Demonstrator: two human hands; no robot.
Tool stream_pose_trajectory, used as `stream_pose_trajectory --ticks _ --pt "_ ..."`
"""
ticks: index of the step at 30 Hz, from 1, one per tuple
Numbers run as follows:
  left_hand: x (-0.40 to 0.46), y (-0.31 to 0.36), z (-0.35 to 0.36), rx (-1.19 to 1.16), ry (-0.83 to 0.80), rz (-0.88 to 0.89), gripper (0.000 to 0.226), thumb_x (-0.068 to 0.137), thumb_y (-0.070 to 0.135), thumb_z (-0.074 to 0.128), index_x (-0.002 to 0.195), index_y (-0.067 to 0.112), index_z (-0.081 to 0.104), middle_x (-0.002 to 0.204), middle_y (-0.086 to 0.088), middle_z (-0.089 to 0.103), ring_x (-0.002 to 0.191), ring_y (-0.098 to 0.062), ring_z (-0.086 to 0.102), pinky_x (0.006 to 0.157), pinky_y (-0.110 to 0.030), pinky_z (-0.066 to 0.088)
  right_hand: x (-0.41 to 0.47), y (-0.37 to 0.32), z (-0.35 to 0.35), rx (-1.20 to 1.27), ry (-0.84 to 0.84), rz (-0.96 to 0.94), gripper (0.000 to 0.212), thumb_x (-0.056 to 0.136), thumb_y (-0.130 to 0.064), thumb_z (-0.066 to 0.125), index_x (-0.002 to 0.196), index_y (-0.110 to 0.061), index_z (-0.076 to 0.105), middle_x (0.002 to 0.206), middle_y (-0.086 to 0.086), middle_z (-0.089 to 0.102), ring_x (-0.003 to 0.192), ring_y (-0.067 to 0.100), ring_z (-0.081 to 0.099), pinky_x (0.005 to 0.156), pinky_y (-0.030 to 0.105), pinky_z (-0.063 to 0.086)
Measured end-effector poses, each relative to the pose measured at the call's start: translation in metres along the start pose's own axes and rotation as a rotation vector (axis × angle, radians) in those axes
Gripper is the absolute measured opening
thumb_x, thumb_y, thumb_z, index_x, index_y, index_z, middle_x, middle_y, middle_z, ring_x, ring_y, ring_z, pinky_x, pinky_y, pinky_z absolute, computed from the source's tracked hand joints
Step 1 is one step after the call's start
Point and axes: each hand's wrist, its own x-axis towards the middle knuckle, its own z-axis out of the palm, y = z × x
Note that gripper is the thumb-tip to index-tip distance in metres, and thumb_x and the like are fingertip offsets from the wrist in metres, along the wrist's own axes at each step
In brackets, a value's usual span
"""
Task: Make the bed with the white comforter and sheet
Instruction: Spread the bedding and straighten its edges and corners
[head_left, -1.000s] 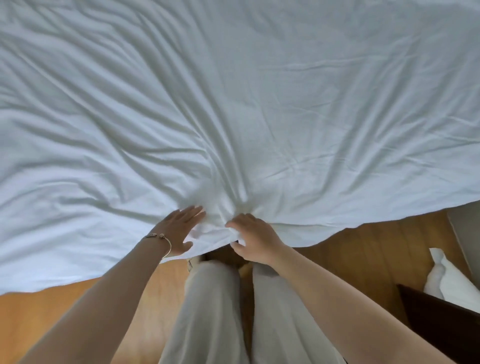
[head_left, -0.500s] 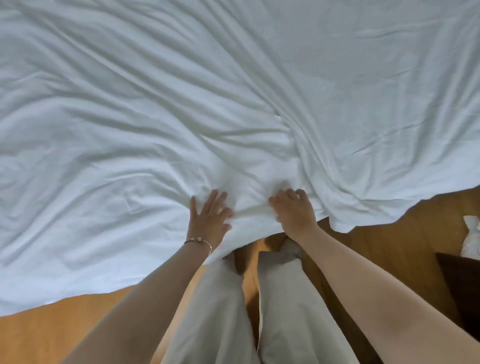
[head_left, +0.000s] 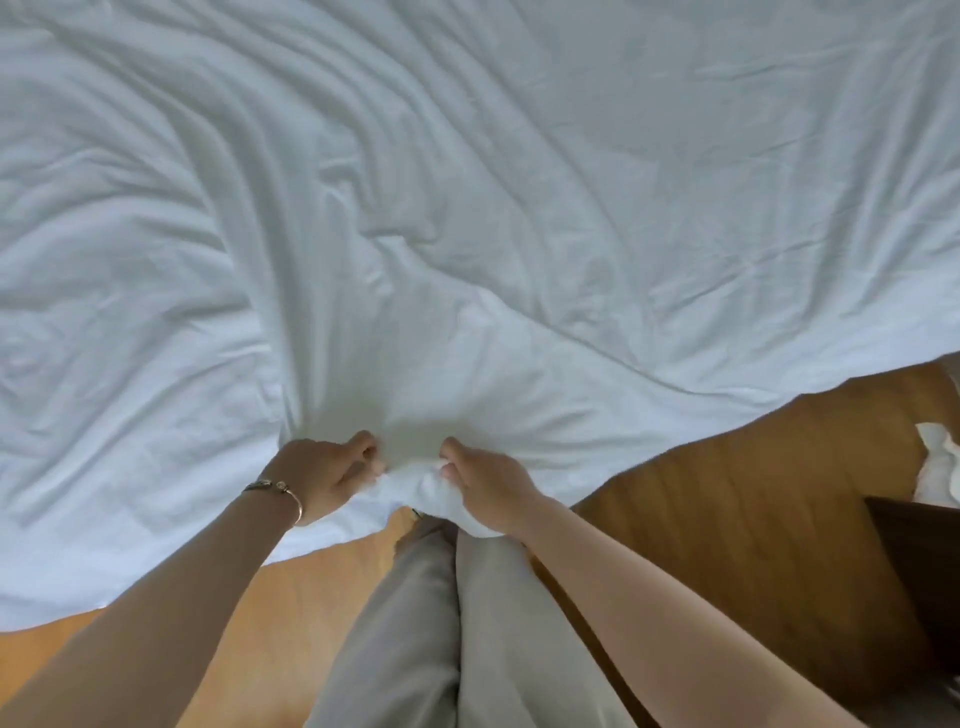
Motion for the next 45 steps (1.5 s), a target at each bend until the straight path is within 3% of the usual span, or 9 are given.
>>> stream_pose_trajectory --ticks 4,8,14,22,25,28,31,37,45 --pt "-0.028 -0.022 0.014 0.073 -0.087 0.000 0.043 0.092 0.065 0.025 0.124 0.040 0.040 0.092 0.014 0.066 0.091 -0.015 0.065 0.068 -0.025 0.036 0.011 -0.023 0.030 -0.090 -0.015 0.017 0.021 0.104 -0.032 0.032 0.106 -0.016 0.046 0.106 0.008 0.060 0.099 0.032 0.057 0.077 0.040 0.044" --pt "-0.019 -0.031 0.030 0.126 -0.199 0.085 0.046 0.095 0.050 0.042 0.138 0.037 0.031 0.131 0.013 0.053 0.115 -0.013 0.054 0.092 -0.025 0.040 0.022 -0.021 0.039 -0.291 -0.206 0.139 0.038 0.102 -0.034 0.024 0.135 -0.022 0.038 0.136 0.008 0.041 0.122 0.034 0.042 0.096 0.046 0.040" --pt "-0.043 -0.133 0.043 0.293 -0.132 0.276 0.064 0.099 0.025 0.043 0.153 0.033 0.009 0.160 0.013 0.010 0.147 -0.010 0.011 0.117 -0.025 0.007 0.036 -0.077 0.102 -0.098 0.141 0.178 0.033 0.098 -0.037 0.043 0.127 -0.023 0.048 0.129 -0.001 0.047 0.119 0.023 0.044 0.091 0.036 0.040" --pt "-0.108 -0.298 0.075 0.415 -0.052 0.290 0.106 0.086 0.034 0.060 0.141 0.046 -0.030 0.151 0.017 -0.036 0.147 -0.013 -0.013 0.116 -0.034 -0.004 0.088 -0.212 0.198 -0.214 0.253 0.319 0.070 0.088 -0.044 0.059 0.150 -0.025 0.030 0.150 0.002 0.033 0.137 0.029 0.031 0.114 0.043 0.022" --pt "-0.121 -0.316 0.075 0.414 -0.078 0.271 0.113 0.078 0.047 0.068 0.147 0.042 -0.022 0.161 0.006 -0.014 0.146 -0.016 -0.016 0.115 -0.040 -0.005 0.105 -0.236 0.216 -0.382 0.252 0.250 0.076 0.064 -0.036 0.081 0.135 -0.027 0.055 0.140 0.005 0.051 0.123 0.036 0.049 0.106 0.051 0.038" --pt "-0.122 -0.324 0.074 0.368 -0.070 0.111 0.111 0.081 0.062 0.058 0.134 0.048 -0.039 0.149 0.000 -0.042 0.133 -0.020 -0.045 0.112 -0.047 -0.020 0.124 -0.236 0.201 -0.409 0.356 0.178 0.057 0.073 -0.016 0.075 0.128 -0.015 0.061 0.130 0.007 0.056 0.111 0.034 0.053 0.096 0.042 0.039" --pt "-0.116 -0.312 0.068 0.229 -0.067 -0.035 0.111 0.076 0.069 0.058 0.136 0.052 -0.034 0.143 -0.001 -0.051 0.134 -0.026 -0.044 0.111 -0.053 -0.020 0.135 -0.229 0.169 -0.291 0.336 0.249 0.065 0.089 -0.003 0.050 0.150 -0.019 0.032 0.147 0.003 0.035 0.132 0.027 0.037 0.098 0.037 0.041" --pt "-0.046 -0.251 0.017 0.265 -0.036 0.259 0.057 0.100 0.042 0.031 0.151 0.041 0.005 0.161 0.008 -0.015 0.148 -0.014 -0.013 0.119 -0.044 0.002 0.126 -0.222 0.167 -0.628 0.385 0.455 0.069 0.098 -0.026 0.042 0.154 -0.037 0.003 0.163 -0.005 -0.001 0.146 0.035 -0.003 0.113 0.059 -0.004" --pt "0.012 -0.214 0.004 0.267 -0.026 0.318 0.068 0.098 0.028 0.038 0.152 0.038 -0.002 0.161 0.010 -0.013 0.148 -0.016 -0.012 0.119 -0.040 0.001 0.145 -0.211 0.117 -0.581 0.424 0.383 0.079 0.091 -0.006 0.047 0.156 -0.028 0.007 0.164 -0.007 -0.001 0.151 0.021 -0.006 0.119 0.044 0.014"
